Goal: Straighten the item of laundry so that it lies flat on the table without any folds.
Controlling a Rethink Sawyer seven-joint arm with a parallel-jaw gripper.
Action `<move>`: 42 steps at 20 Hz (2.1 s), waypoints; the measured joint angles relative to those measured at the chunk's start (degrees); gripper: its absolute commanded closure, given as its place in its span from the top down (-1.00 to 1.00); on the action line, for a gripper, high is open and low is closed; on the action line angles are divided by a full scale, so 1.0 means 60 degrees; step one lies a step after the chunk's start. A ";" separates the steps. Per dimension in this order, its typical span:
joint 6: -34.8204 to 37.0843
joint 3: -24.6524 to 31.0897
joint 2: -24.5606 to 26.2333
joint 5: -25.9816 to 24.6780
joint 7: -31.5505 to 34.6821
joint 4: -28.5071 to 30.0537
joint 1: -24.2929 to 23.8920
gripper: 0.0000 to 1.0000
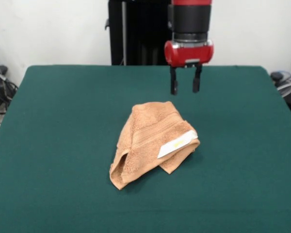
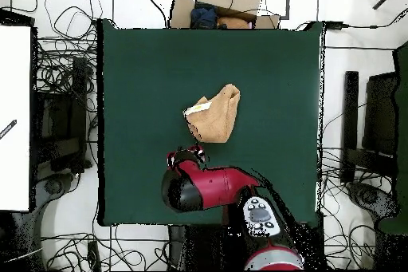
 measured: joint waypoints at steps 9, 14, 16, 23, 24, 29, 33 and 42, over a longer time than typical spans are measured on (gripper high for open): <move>0.0002 0.0000 0.0548 -0.0002 0.0000 -0.1058 0.0018 1.00; 0.0006 0.0001 0.0791 0.0010 0.0000 -0.1590 0.0050 1.00; 0.0075 0.0003 0.0922 0.0027 0.0000 -0.1848 0.0048 1.00; 0.0695 0.0003 0.1121 0.0039 0.0000 -0.2491 0.0015 1.00; 0.0753 0.0003 0.1123 0.0039 0.0000 -0.2526 0.0013 1.00; 0.1040 0.0003 0.1123 0.0035 0.0000 -0.2680 -0.0009 1.00; 0.1114 0.0003 0.1129 0.0037 0.0000 -0.2756 -0.0017 1.00; 0.1118 0.0003 0.1133 0.0035 0.0000 -0.2773 -0.0017 1.00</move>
